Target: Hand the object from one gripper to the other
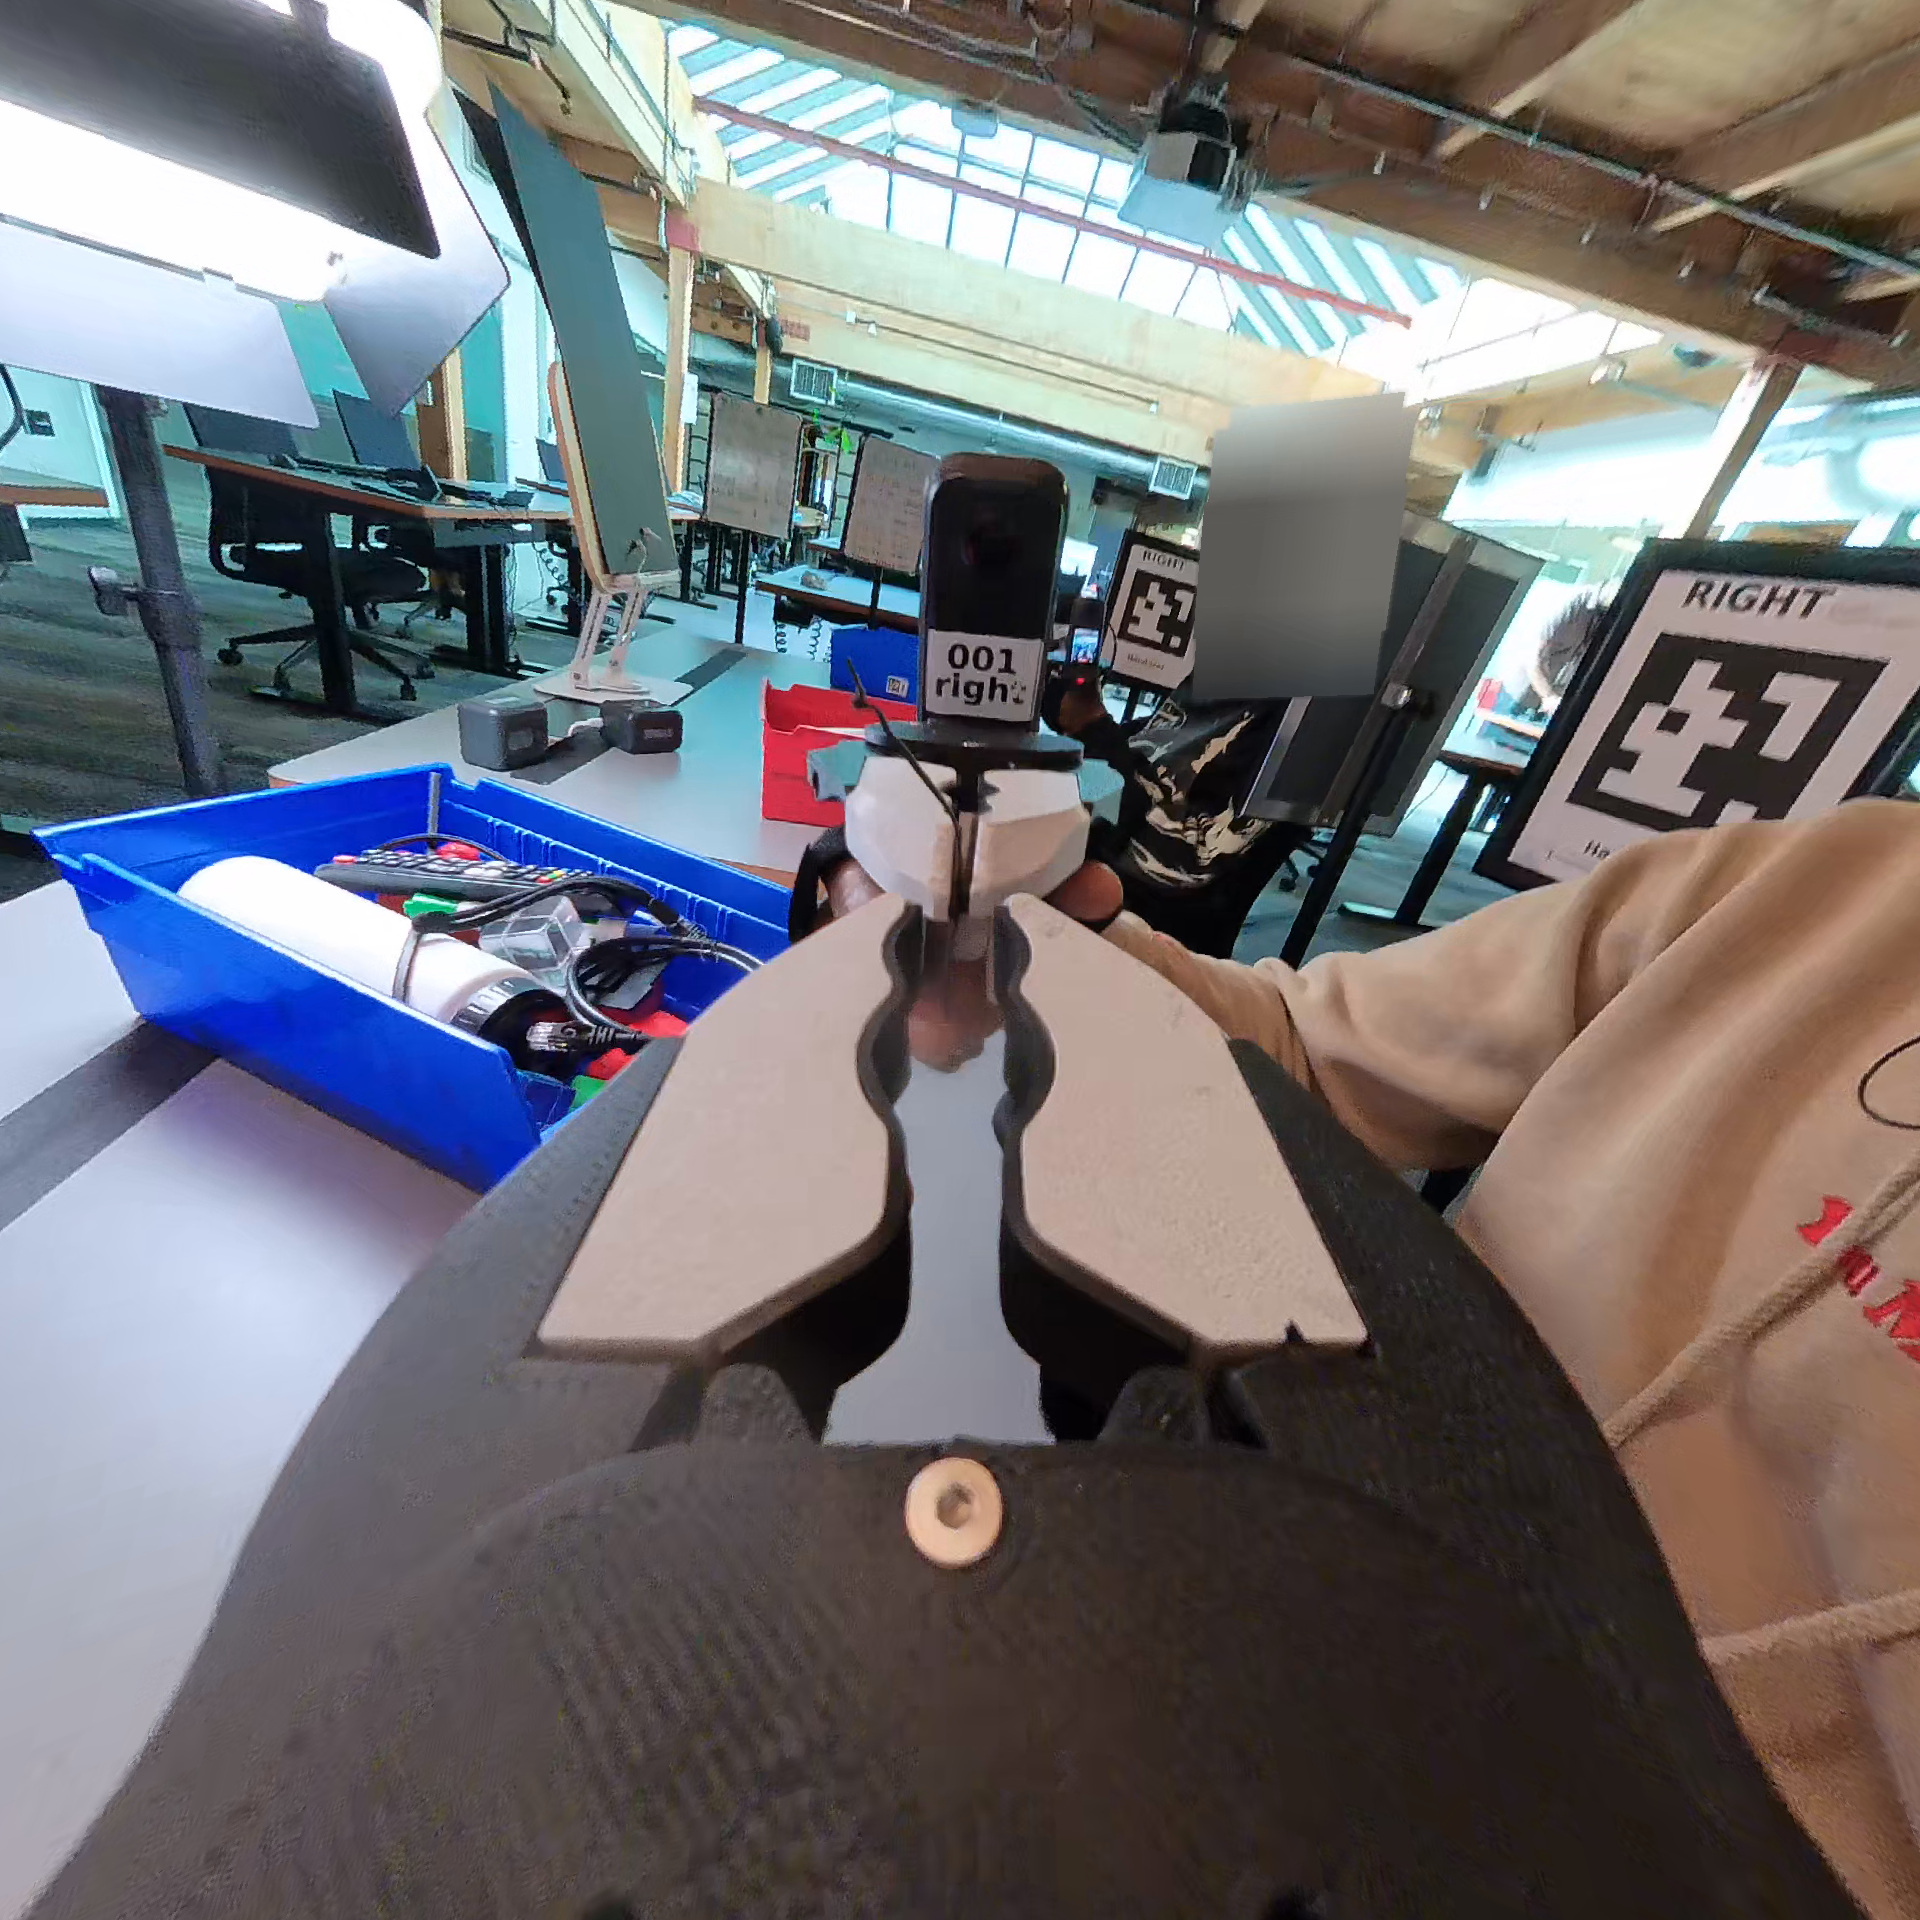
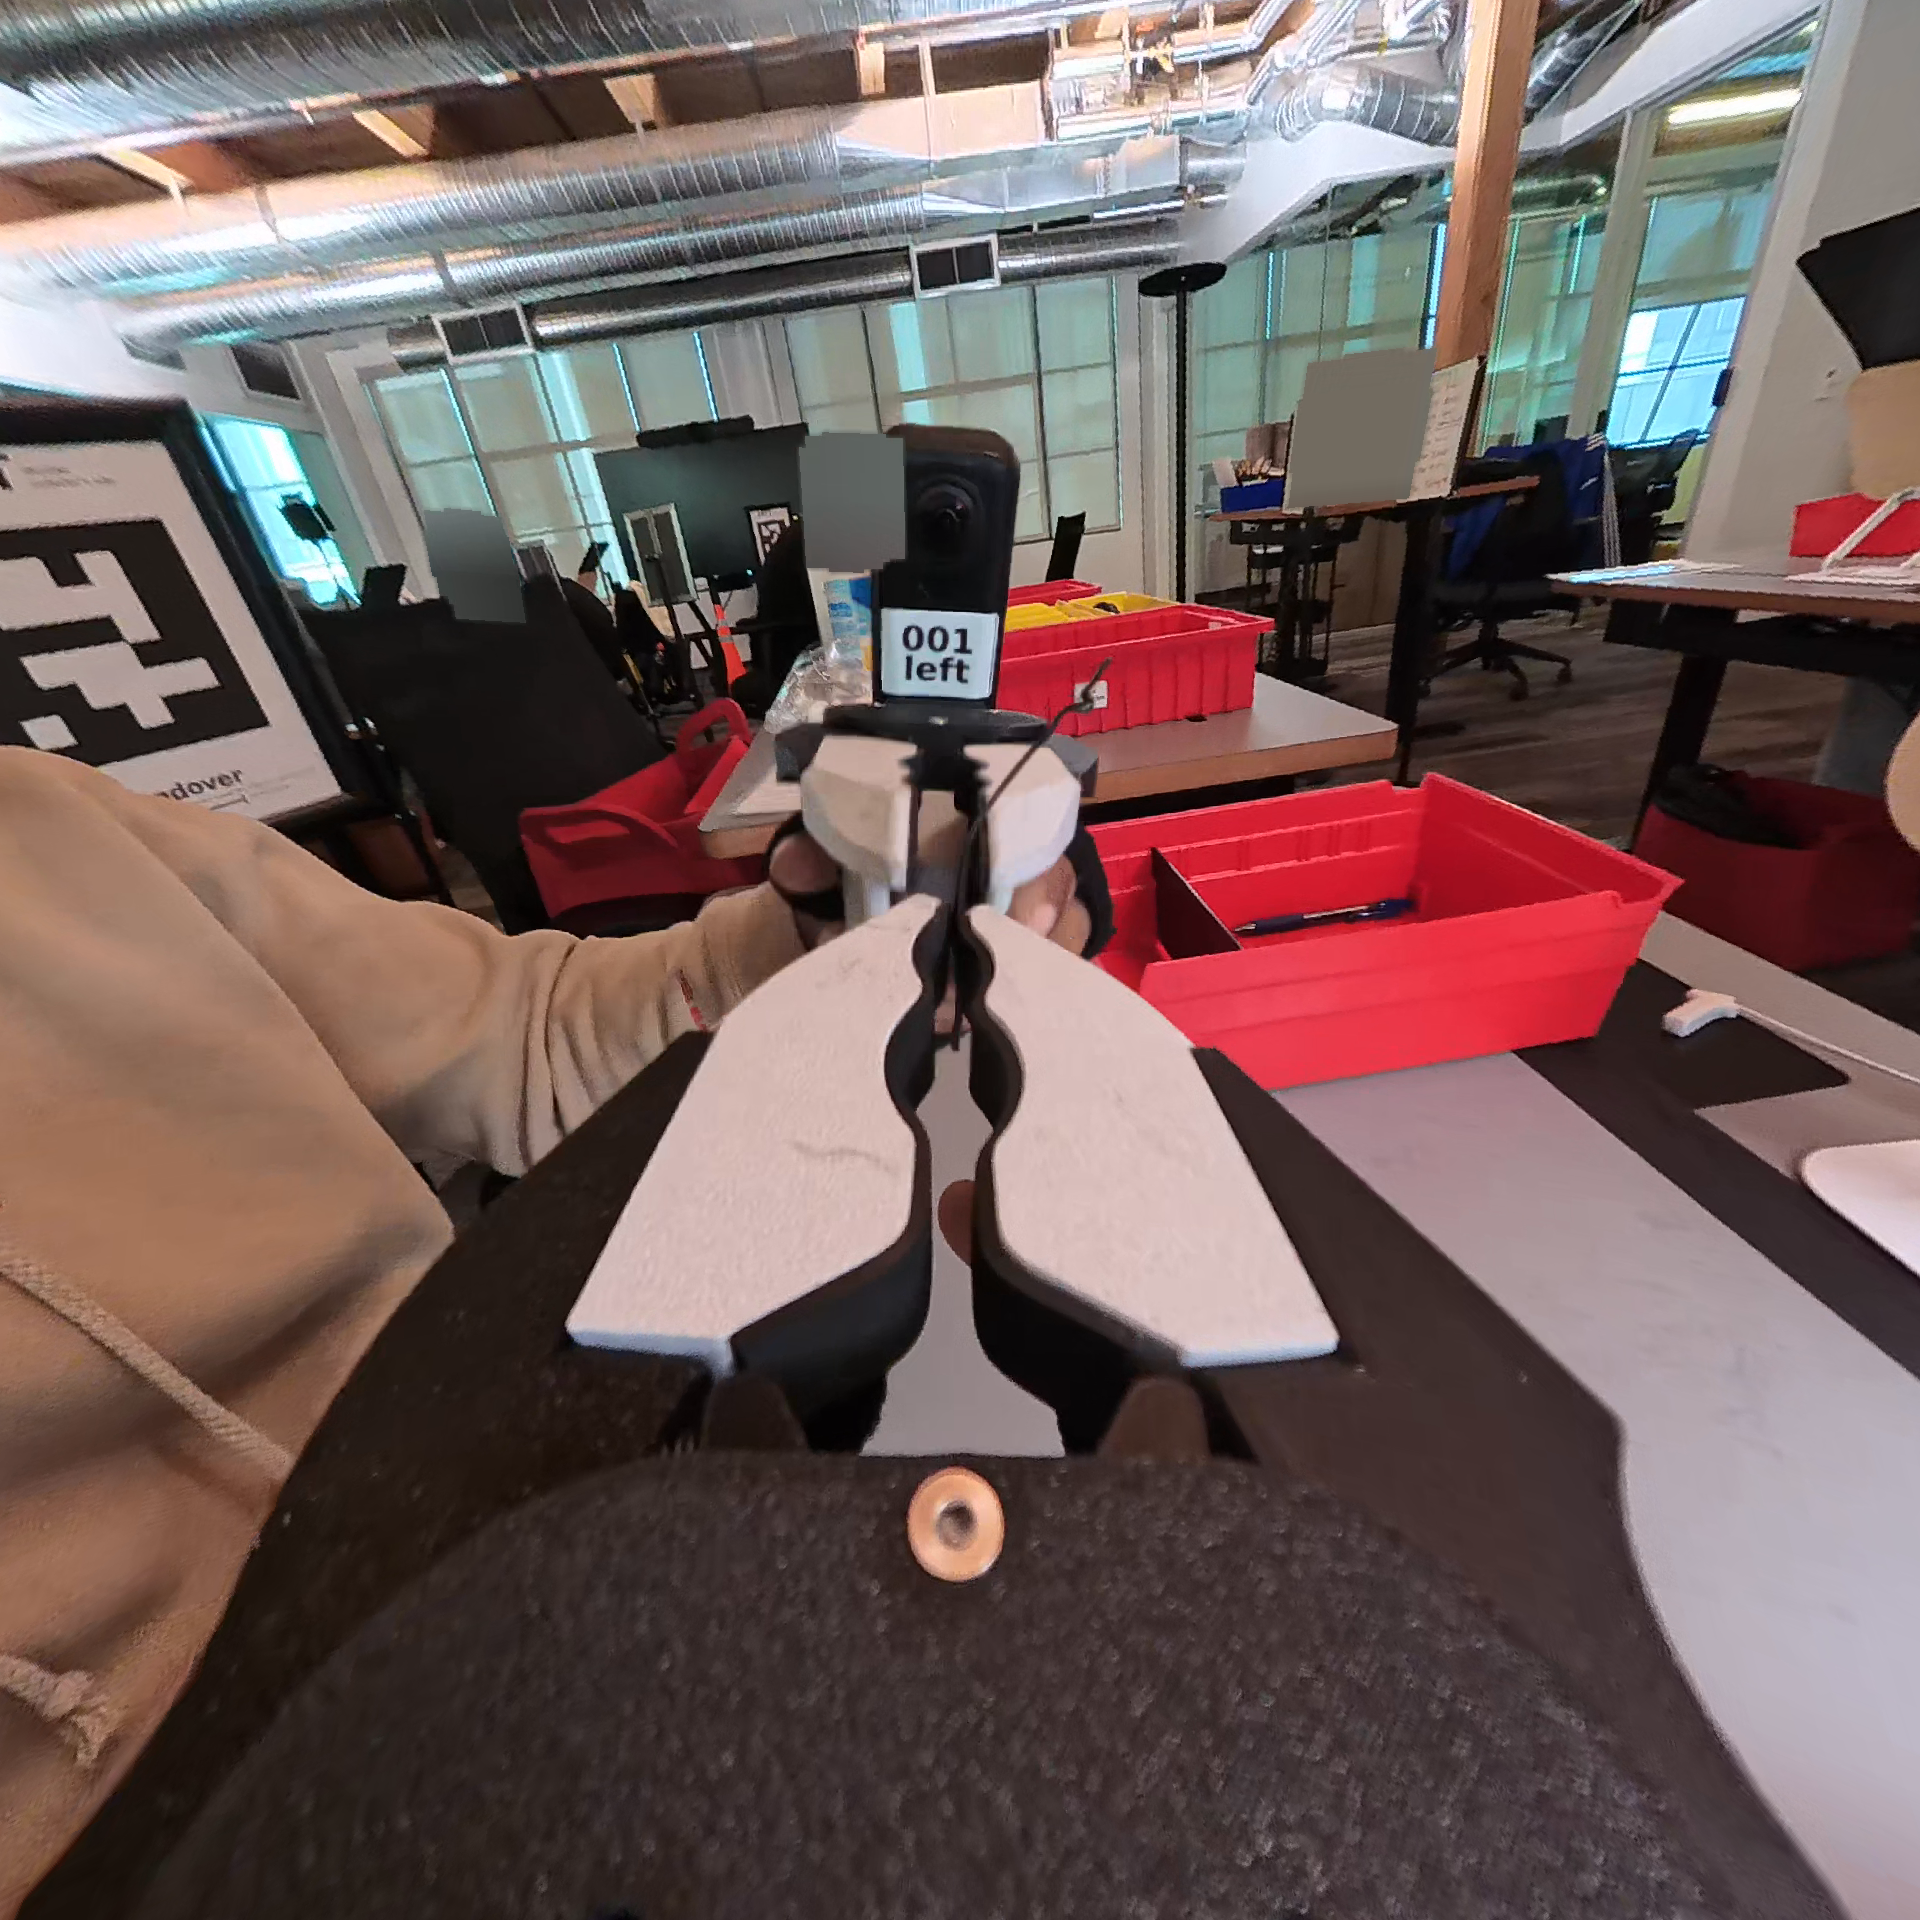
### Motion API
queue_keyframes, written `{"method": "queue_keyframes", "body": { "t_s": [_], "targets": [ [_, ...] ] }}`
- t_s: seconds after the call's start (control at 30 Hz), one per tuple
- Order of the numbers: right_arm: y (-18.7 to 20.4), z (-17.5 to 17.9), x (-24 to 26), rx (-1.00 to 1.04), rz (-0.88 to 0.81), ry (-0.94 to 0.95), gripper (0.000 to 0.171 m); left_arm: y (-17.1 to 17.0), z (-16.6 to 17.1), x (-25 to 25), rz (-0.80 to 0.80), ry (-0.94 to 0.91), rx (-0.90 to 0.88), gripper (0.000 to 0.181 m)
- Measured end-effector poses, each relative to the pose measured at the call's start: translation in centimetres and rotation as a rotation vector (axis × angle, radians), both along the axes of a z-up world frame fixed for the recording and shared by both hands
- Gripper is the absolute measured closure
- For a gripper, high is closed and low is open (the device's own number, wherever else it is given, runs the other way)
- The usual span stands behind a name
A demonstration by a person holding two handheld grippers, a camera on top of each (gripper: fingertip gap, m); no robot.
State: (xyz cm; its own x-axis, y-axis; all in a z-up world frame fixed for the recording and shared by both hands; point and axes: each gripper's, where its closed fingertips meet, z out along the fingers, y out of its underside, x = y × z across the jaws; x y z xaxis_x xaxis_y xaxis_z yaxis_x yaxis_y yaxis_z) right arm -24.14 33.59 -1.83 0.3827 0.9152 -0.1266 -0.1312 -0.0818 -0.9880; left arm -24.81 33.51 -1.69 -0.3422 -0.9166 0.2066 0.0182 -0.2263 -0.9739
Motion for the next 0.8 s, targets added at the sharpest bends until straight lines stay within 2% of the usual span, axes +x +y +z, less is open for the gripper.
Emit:
{"method": "queue_keyframes", "body": {
  "t_s": [0.1,0.17,0.33,0.43,0.57,0.8],
  "targets": [
    [-0.1,-0.8,-0.9,0.015,0.006,-0.043,0.171,-0.4,-0.2,0.2,-0.026,0.005,-0.027,0.168],
    [-0.1,-1.7,-1.7,0.02,0.007,-0.083,0.171,-0.9,-0.7,0.6,-0.041,0.031,-0.019,0.181],
    [0.2,-1.9,-1.7,0.021,-0.01,-0.093,0.17,-0.5,-0.9,0.6,-0.004,0.067,0.042,0.181],
    [0.3,-1.1,-0.6,0.022,-0.025,-0.062,0.159,-0.3,-1.1,0.4,0.014,0.087,0.071,0.181],
    [0.1,-0.1,-0.3,-0.028,0.005,0.033,0.16,-0.8,-2.3,1.1,0.01,0.133,0.123,0.181],
    [0.4,-0.9,-0.9,-0.075,0.029,0.035,0.171,-0.8,-2.8,1.6,0.037,0.136,0.141,0.179]
  ]
}}
